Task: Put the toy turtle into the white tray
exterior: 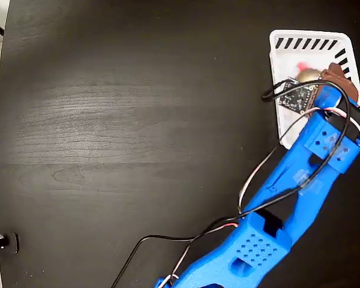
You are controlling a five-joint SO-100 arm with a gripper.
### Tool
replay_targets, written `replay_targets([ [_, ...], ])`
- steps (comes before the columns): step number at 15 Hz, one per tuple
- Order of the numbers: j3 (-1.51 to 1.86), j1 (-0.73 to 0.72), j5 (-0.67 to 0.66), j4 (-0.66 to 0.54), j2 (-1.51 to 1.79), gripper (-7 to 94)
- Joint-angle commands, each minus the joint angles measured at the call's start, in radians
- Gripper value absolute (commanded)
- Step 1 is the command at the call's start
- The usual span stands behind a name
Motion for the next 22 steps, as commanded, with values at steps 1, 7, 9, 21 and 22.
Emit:
replay_targets([
  [1,-0.044,0.009,-0.015,0.002,0.049,53],
  [7,0.247,-0.041,0.083,-0.029,0.367,16],
  [9,0.474,-0.098,0.132,-0.129,0.555,0],
  [21,1.692,-0.606,0.370,-0.518,1.816,0],
  [22,1.864,-0.629,0.367,-0.578,1.924,0],
])
